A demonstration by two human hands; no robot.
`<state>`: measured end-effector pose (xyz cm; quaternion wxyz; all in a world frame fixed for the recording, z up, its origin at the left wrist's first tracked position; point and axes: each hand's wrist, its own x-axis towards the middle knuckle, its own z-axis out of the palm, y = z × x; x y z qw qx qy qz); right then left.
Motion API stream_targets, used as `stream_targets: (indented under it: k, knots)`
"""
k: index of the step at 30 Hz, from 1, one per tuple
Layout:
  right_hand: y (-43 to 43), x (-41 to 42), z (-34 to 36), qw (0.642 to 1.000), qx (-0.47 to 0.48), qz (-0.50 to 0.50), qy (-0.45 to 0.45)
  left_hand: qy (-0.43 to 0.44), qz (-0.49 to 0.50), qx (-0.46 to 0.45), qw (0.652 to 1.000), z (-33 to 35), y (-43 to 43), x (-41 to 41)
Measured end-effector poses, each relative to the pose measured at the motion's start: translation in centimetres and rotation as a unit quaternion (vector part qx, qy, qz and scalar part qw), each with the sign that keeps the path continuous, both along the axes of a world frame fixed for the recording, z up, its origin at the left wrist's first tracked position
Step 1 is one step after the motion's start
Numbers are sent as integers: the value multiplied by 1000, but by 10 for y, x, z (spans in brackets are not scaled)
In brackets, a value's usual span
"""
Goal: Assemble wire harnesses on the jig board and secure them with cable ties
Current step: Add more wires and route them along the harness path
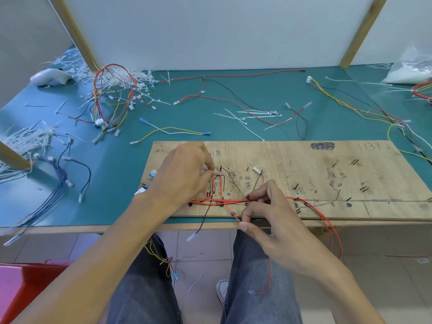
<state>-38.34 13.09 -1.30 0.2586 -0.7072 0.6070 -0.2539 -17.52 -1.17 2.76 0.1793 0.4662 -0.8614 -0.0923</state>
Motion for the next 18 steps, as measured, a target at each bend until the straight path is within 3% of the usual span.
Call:
stream_targets:
  k: [10,18]
  knots:
    - [0,-1,1,1000,-2,7,-1,-92,-55,-26,994,-3,26,12]
    - [1,-1,3,1000,2,7,-4,-84,-89,-22,992,-5,51,29]
